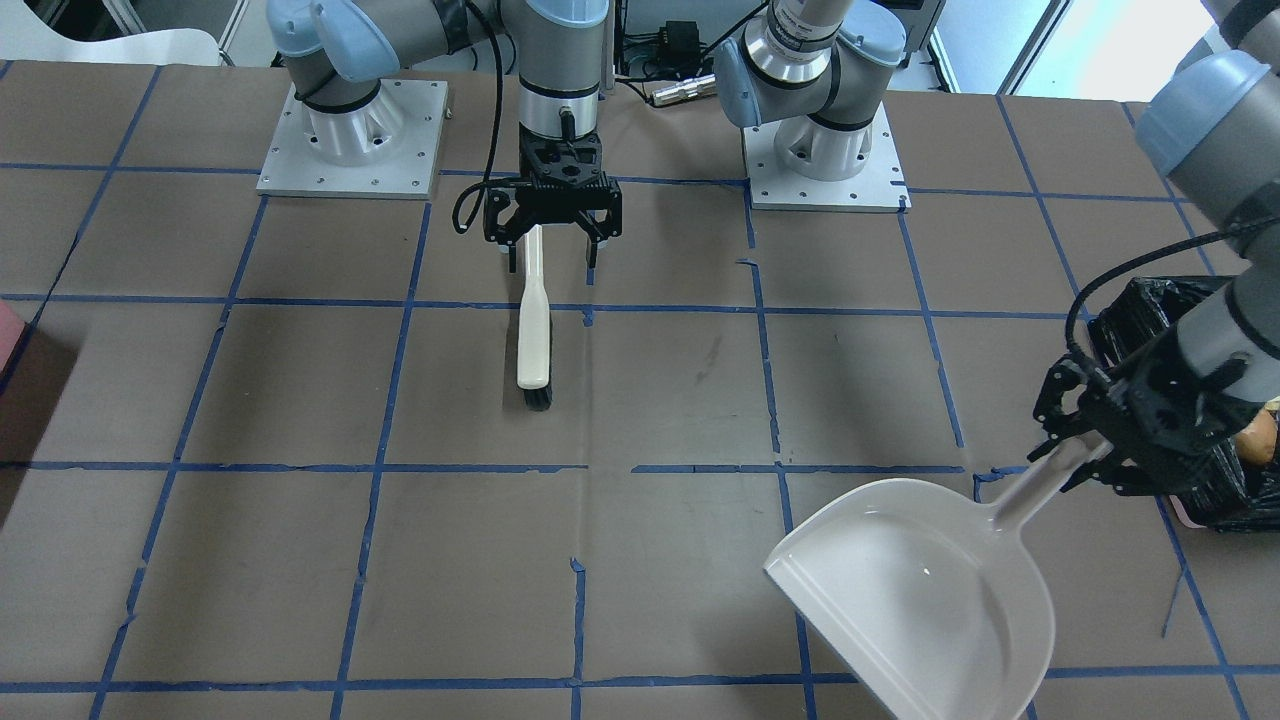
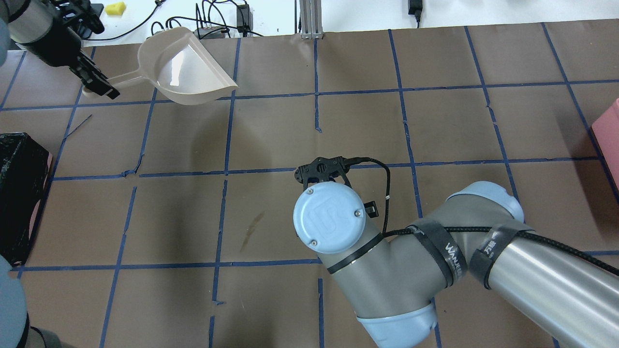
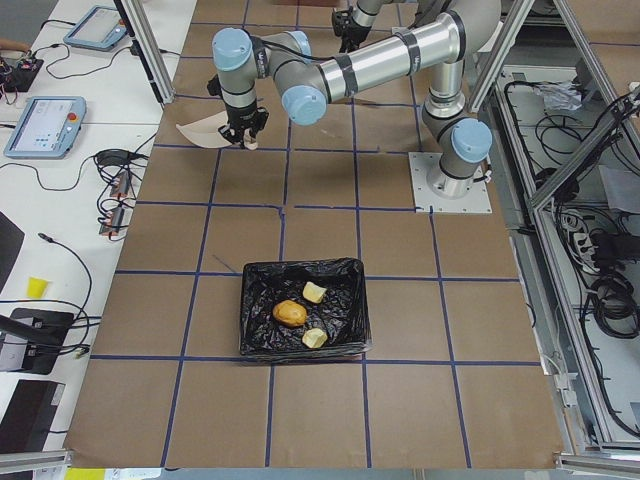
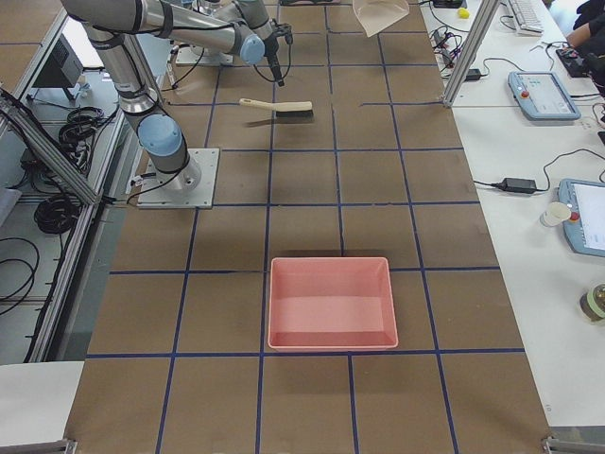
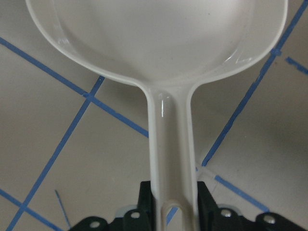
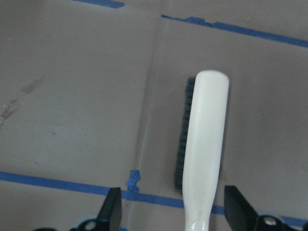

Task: Sweep and dump trash in nearest bin
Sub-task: 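Bring the empty dustpan back while the right gripper releases the brush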

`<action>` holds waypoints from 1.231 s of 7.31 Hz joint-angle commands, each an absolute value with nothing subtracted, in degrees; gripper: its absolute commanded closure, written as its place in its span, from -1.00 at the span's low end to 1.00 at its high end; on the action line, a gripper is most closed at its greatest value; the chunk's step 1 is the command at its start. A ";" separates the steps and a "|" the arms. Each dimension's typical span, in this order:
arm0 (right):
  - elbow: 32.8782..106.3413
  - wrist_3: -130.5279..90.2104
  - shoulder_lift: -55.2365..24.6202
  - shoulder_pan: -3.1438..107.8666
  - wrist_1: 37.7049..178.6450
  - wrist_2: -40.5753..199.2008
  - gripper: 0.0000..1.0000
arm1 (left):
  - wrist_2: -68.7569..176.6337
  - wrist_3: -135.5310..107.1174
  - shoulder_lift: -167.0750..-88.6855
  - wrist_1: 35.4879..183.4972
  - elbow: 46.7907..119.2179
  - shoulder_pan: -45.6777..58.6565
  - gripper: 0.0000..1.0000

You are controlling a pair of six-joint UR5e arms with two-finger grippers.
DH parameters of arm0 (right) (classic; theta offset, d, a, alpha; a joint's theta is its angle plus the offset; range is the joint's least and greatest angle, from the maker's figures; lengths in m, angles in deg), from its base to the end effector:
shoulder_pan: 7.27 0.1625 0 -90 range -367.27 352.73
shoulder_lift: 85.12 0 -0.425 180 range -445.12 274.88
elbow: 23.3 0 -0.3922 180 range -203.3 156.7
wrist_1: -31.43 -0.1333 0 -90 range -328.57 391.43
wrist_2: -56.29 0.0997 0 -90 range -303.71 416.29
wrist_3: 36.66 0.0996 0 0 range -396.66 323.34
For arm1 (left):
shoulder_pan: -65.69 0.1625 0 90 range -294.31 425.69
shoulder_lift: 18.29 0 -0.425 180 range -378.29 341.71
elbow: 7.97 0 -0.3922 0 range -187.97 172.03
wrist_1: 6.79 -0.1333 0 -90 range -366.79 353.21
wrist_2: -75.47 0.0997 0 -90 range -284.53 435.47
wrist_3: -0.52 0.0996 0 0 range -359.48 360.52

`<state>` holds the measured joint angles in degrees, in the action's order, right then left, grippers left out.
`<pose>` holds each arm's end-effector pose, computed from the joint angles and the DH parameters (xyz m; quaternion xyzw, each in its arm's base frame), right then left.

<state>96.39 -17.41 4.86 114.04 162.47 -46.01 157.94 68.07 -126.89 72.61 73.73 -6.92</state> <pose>0.3336 -0.3328 0.3173 0.0934 -0.9850 0.1343 0.0545 0.0461 -0.6370 0.3970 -0.4231 -0.9037 0.0463 0.0467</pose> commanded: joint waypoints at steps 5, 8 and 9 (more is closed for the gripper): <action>86.66 -31.45 5.32 98.57 153.17 -45.93 -1.00 | 160.79 35.24 -126.12 58.52 84.41 -23.75 0.83; 83.94 -35.85 6.37 94.26 150.72 -42.33 -1.00 | 160.81 15.53 -127.09 58.52 84.85 -31.76 0.83; 83.15 -36.48 6.73 93.29 149.65 -40.76 -1.00 | 160.81 11.99 -127.70 57.65 84.85 -33.96 0.83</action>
<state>84.40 -35.10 6.22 94.82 151.29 -42.32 160.79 17.99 -127.08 58.32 84.75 -31.02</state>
